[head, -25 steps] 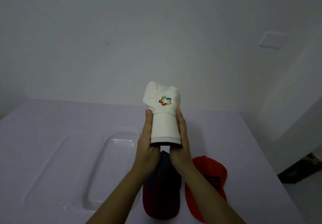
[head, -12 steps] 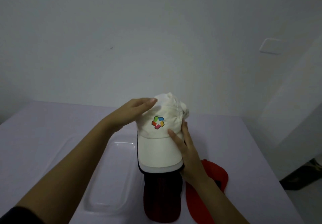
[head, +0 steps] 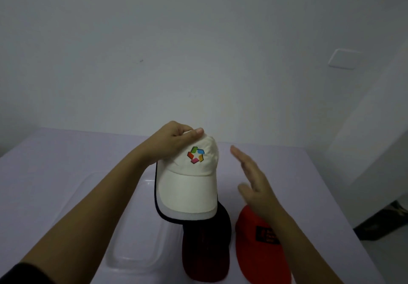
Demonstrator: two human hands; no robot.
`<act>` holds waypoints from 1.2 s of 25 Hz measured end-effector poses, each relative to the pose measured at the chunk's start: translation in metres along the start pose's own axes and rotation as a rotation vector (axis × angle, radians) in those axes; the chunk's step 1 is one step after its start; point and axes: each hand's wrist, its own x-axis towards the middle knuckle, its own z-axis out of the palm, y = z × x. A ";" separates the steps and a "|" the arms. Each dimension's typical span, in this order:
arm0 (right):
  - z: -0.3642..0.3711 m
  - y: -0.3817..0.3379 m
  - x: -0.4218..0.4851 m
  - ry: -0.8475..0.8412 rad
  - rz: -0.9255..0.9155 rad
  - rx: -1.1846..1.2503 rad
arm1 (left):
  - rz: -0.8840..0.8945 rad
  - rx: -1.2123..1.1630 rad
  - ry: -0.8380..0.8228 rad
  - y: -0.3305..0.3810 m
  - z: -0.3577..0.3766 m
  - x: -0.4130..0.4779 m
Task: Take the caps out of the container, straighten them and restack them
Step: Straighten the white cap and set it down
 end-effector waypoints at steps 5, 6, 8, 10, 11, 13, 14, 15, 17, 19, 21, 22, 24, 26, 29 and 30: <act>0.002 -0.033 0.035 0.020 0.037 0.189 | 0.024 -0.080 -0.024 0.018 0.025 0.000; 0.001 -0.035 0.039 0.041 0.035 0.187 | 0.003 -0.094 0.016 0.018 0.026 0.000; -0.005 -0.033 0.043 0.095 0.010 0.147 | 0.024 -0.059 0.063 0.011 0.025 0.000; -0.007 -0.026 0.042 0.176 0.001 0.095 | 0.111 0.049 0.077 0.006 0.027 -0.004; -0.007 -0.024 0.041 0.215 -0.005 0.091 | 0.150 0.105 0.085 0.005 0.030 -0.007; -0.002 -0.022 0.039 0.274 -0.020 0.108 | 0.171 0.131 0.108 0.006 0.040 -0.011; 0.001 -0.021 0.037 0.302 -0.013 0.123 | 0.167 0.099 0.113 0.007 0.044 -0.012; 0.003 -0.016 0.035 0.329 -0.002 0.153 | 0.166 0.047 0.110 0.007 0.047 -0.013; 0.006 -0.006 0.030 0.319 0.061 0.293 | 0.179 -0.054 0.102 0.008 0.049 -0.014; 0.009 0.006 0.020 0.208 0.207 0.545 | 0.200 -0.130 0.146 0.007 0.050 -0.011; 0.017 0.014 0.004 0.083 0.413 0.878 | 0.269 -0.072 0.262 0.002 0.052 -0.001; 0.023 0.016 -0.004 0.050 0.486 0.984 | 0.330 0.025 0.315 -0.003 0.053 0.004; 0.033 0.017 -0.016 0.024 0.526 1.097 | 0.448 0.224 0.363 -0.014 0.056 0.014; 0.041 0.019 -0.018 0.041 0.510 1.205 | 0.472 0.316 0.349 -0.020 0.060 0.020; 0.042 0.020 -0.012 0.145 0.480 1.333 | 0.300 0.183 0.326 -0.024 0.066 0.022; 0.041 0.024 -0.010 0.186 0.473 1.349 | 0.165 0.067 0.336 -0.026 0.067 0.020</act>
